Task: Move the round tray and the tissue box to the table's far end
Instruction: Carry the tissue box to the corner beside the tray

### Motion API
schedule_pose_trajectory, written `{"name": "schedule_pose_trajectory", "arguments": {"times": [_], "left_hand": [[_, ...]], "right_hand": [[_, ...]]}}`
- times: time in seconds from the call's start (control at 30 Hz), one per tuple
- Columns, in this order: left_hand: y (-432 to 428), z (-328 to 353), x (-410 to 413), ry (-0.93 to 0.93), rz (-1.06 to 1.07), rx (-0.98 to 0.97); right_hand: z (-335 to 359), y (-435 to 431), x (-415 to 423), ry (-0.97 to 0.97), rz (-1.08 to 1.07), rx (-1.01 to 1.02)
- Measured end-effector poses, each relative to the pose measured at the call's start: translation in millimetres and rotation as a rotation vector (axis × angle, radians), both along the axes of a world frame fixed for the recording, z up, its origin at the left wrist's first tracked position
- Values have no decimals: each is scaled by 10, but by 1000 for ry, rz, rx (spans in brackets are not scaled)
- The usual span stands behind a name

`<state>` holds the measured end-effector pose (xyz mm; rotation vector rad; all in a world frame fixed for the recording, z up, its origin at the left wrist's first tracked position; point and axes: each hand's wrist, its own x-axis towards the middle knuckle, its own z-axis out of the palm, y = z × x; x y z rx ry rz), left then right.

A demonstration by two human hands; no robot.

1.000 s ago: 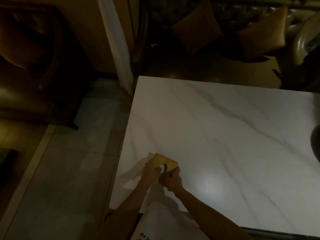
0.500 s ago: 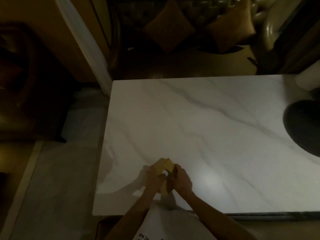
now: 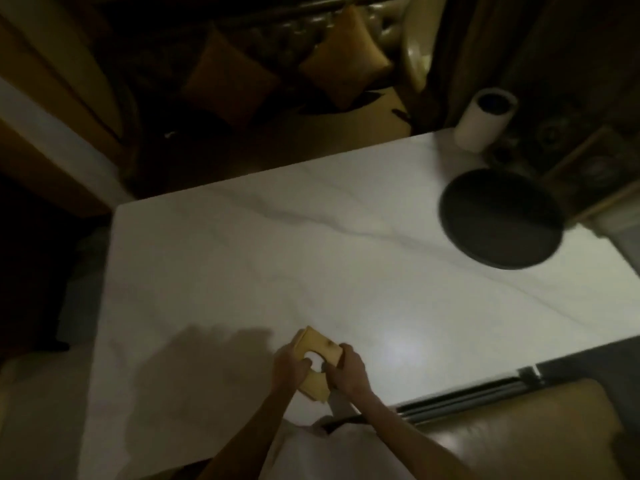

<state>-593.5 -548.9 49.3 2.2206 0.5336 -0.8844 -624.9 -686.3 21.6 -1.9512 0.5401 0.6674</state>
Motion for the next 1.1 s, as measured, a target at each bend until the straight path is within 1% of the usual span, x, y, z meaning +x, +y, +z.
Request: {"name": "schedule_pose_trajectory", "arguments": {"times": [0.1,0.17,0.23,0.33,0.47,0.53,0.67,0.8,1.0,1.1], "left_hand": [[-654,13,112,-27,-98,-63],[-1049,20,168,-56,-209,-2],[-1391,64,186,-79,-321,65],[-1762,106,137,-52,-392,113],[-2114,98,42,-34,-552,73],[-2288,94,3,-62,-642,64],[-2599,57,-72,-93,-774,11],[-2757,-2,-87,-86,-841,-46],[-3138,28,-4,-111,-925,-27],[-3356,57,85,-62,-899,-44]], "right_hand": [[80,-627,-51,-69,-155,-12],[128,-990,-112,-120,-239,-32],[155,-1296,-189,-144,-271,-90],[228,-1657,-356,-169,-328,-156],[378,-1956,-684,-203,-496,-232],[412,-2032,-836,-235,-589,-267],[493,-2109,-1032,-261,-667,-326],[507,-2226,-1099,-221,-726,-330],[407,-2494,-1065,-198,-793,-311],[341,-2696,-1010,-198,-800,-297]]}}
